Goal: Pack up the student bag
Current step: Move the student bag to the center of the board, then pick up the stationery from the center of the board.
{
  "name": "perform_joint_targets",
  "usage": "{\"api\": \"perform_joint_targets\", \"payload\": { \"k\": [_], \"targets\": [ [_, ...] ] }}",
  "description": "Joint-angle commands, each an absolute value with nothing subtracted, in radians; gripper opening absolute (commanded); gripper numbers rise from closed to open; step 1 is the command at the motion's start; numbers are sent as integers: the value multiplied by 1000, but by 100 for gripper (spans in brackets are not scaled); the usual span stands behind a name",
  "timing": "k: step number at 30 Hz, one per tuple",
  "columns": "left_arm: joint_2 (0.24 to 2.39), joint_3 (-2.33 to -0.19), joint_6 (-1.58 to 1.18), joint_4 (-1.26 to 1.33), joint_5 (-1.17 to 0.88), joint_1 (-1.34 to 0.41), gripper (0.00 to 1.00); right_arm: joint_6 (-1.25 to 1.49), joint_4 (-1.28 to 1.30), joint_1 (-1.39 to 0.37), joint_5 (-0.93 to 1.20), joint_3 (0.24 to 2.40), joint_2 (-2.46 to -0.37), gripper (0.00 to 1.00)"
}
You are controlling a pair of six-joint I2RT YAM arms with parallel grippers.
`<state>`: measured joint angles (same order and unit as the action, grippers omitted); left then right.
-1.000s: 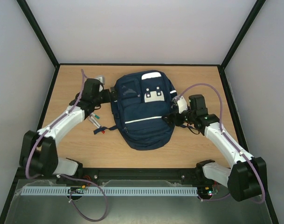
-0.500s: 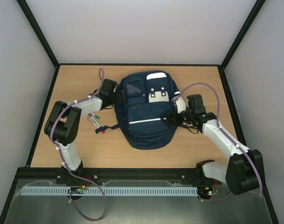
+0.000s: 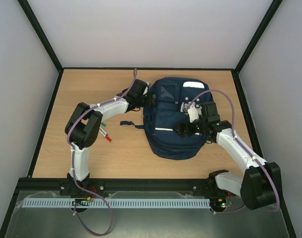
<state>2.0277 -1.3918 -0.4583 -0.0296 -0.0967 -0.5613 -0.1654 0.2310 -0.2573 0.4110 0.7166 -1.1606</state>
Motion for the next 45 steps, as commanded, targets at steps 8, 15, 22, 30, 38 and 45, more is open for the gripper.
{"api": "perform_joint_targets", "payload": {
  "k": [8,15,22,30,38,45],
  "targets": [
    [1620,-1270,-273,-377,127,-514,91,-208,227,-261,411,692,-1074,99],
    [1302,-1038,-292,-443,95,-296,92,-229,238,-260,430,689,-1064,100],
    [1186,-952,-262,-544,2,-272,92,-409,367,-261,459,722,-1029,87],
    [1143,-914,-263,-565,-210,-360,89,-588,510,-393,275,736,-976,76],
    [1169,-882,-291,-499,-214,-380,89,-469,533,-729,250,956,-1280,77],
    [1136,-900,-275,-529,-184,-382,89,-616,547,-742,-11,920,-1214,72]
  ]
}}
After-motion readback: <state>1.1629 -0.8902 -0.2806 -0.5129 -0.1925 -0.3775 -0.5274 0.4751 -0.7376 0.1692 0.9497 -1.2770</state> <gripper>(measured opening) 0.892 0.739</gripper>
